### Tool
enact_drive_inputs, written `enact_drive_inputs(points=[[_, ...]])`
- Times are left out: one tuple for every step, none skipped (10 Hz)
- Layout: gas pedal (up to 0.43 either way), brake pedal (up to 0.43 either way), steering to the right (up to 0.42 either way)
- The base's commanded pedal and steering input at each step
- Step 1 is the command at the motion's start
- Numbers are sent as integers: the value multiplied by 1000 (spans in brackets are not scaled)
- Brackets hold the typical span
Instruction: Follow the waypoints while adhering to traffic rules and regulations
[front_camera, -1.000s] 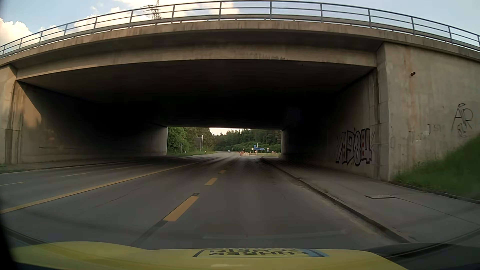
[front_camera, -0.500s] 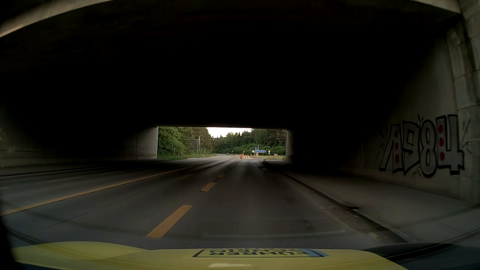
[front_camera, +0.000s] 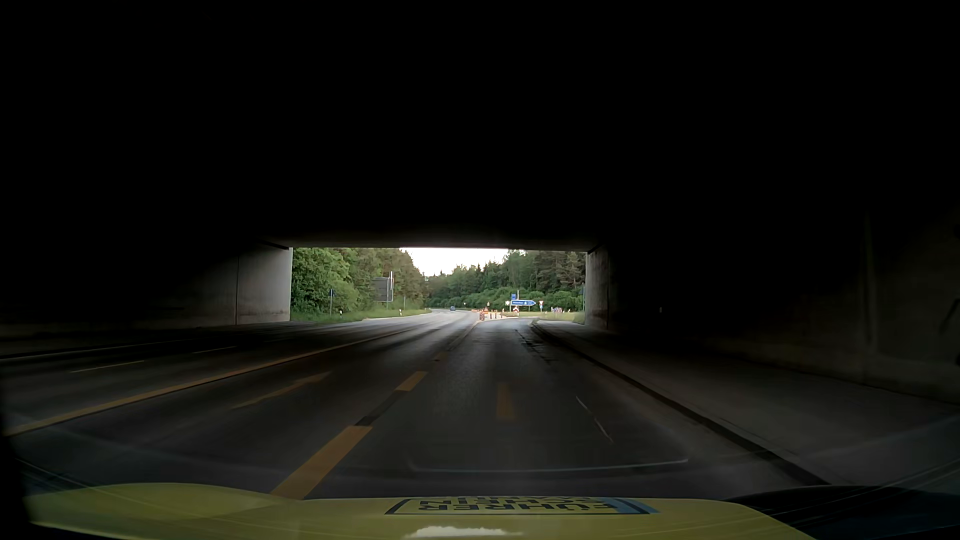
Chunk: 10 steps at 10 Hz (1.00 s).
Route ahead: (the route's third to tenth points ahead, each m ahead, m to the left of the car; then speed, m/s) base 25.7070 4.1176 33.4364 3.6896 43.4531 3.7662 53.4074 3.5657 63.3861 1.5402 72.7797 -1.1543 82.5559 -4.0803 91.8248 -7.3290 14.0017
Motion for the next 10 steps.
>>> enact_drive_inputs(points=[[59,0,1],[59,0,1],[59,0,1],[59,0,1],[59,0,1],[59,0,1],[59,0,1],[59,0,2],[59,0,2],[67,0,2]])
